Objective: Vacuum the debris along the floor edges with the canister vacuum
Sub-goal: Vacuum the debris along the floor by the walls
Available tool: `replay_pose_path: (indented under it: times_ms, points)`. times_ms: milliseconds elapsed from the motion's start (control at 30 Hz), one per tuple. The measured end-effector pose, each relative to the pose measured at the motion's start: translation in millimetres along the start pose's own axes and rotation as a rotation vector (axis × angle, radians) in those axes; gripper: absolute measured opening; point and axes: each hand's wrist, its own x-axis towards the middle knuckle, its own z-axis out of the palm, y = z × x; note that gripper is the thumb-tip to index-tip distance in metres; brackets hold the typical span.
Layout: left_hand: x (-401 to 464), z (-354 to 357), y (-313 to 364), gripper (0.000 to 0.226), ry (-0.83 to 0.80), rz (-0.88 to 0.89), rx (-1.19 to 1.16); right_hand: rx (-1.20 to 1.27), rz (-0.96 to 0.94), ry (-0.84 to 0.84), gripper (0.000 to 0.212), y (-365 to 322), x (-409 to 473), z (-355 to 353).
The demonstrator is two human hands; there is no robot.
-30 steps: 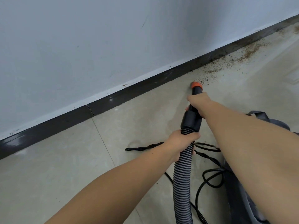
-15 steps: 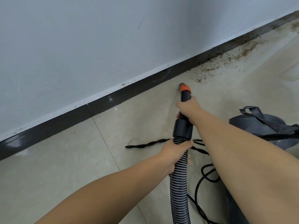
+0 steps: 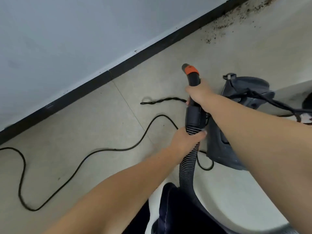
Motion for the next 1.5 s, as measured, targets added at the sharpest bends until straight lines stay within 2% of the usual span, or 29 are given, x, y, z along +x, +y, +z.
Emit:
replay_pose_path:
  times_ms: [167,333,533,733,933,1133,1200,1300,1400,1500]
  points:
    - [-113.6,23.7,34.1,0.016,0.052,-0.014,-0.063,-0.022,-0.052,-0.076,0.038,-44.8,-111.4,-31.0]
    - [-221.0,38.2,88.3,0.015,0.071,-0.037,-0.011,0.020,-0.079,-0.090,0.034,-98.8,-218.8,-79.8]
    - [-331.0,53.8,153.2,0.014,0.024,0.056,0.146,0.099,-0.167,0.012,0.031,-156.6,-341.8,-153.7]
    - [-414.4,90.0,179.6,0.014,-0.082,0.068,0.343,0.286,-0.130,0.175,0.028,-155.2,-446.8,-225.7]
    - [-475.4,165.8,186.9,0.015,-0.373,0.102,0.449,0.249,-0.201,0.420,0.026,-112.4,-533.6,-304.8]
    - [-527.2,275.8,155.6,0.021,-0.531,0.154,0.539,0.336,-0.170,0.583,0.031,-27.4,-611.1,-392.7]
    - [-544.4,317.1,136.4,0.022,-0.553,0.181,0.572,0.427,-0.171,0.573,0.030,10.9,-638.7,-422.9]
    - [-572.0,378.1,96.4,0.018,-0.536,0.211,0.584,0.627,-0.184,0.415,0.020,76.5,-688.5,-468.4]
    - [-601.9,438.7,55.4,0.014,-0.544,0.235,0.555,0.598,-0.227,0.352,0.015,142.2,-735.2,-506.1]
    - [-627.5,492.1,32.5,0.015,-0.555,0.282,0.457,0.547,-0.286,0.409,0.011,183.7,-764.2,-531.0]
